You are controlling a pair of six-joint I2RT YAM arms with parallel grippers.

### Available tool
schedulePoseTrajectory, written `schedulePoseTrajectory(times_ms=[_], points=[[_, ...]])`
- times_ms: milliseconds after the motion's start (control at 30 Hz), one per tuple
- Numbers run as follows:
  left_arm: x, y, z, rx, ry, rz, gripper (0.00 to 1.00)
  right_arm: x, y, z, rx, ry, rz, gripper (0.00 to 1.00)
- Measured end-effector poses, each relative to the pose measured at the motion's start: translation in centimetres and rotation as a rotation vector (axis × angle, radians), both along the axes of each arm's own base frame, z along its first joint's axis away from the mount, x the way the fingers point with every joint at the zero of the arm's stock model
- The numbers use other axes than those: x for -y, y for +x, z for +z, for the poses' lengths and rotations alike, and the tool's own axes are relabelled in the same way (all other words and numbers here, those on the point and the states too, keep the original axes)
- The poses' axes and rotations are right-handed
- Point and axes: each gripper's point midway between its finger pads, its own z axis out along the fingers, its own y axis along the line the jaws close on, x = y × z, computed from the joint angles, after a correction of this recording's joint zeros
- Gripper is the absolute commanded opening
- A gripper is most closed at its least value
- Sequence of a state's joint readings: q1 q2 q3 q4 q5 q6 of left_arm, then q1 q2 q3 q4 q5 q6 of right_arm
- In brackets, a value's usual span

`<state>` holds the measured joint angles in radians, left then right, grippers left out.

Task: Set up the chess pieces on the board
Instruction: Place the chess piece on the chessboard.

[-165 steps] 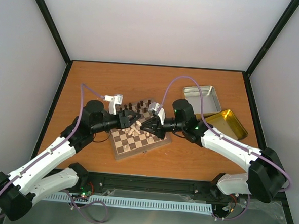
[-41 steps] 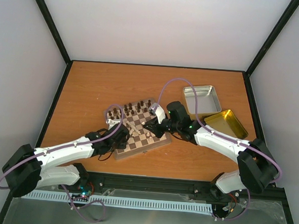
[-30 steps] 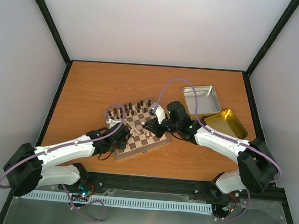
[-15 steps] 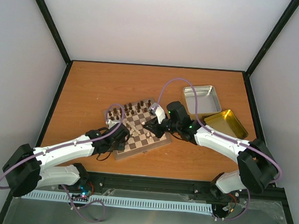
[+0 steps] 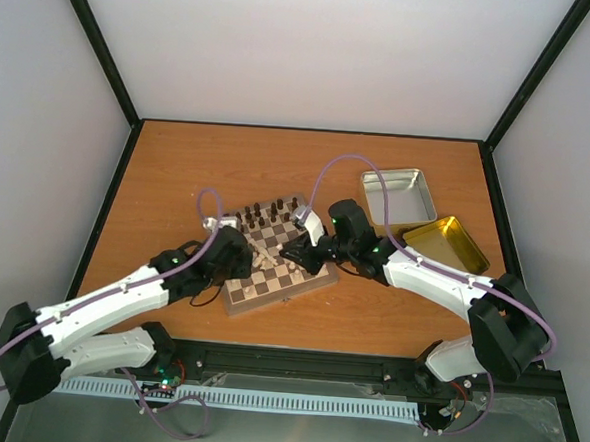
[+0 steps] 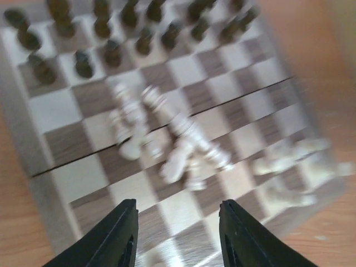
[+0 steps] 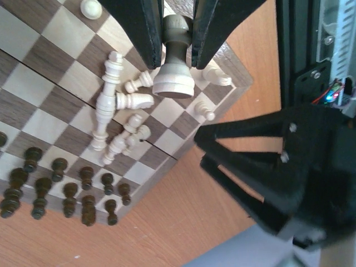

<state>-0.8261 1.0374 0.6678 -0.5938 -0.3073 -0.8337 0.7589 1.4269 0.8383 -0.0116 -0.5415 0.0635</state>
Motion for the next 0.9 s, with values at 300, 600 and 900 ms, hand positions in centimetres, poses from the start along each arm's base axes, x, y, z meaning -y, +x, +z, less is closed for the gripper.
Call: schedulePoseTrajectory(times_ms=[300,600,900], points=[[2.8,1.6,9.8,0.187,-0.467,-0.041,0.77,-1.8,-2.3,2.9,0.032,0.082,0.169,0.08],[5.8,0.5,11.9,0.173,-0.669,-0.156,0.56,-2.7,-3.2,3.7,0.038,0.110,0.227,0.08],[6.2,-0.2,10.3,0.113,-0.710,-0.154,0.34,-3.1,-2.1,4.6,0.049,0.138,0.171,0.08]])
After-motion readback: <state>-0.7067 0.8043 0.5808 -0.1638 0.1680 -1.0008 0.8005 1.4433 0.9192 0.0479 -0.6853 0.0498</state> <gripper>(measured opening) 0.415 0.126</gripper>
